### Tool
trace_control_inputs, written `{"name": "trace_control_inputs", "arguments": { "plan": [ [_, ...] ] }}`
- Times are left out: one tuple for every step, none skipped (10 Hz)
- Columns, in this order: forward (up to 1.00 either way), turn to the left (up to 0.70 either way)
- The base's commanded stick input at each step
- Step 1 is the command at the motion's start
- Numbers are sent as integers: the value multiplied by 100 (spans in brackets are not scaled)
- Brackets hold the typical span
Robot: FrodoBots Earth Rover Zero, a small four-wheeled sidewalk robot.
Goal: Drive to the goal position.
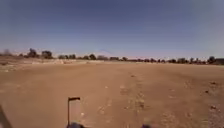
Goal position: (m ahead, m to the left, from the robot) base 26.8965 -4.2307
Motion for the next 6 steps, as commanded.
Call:
{"name": "trace_control_inputs", "arguments": {
  "plan": [
    [70,0],
    [70,0],
    [70,0],
    [70,0],
    [70,0],
    [70,0]
  ]
}}
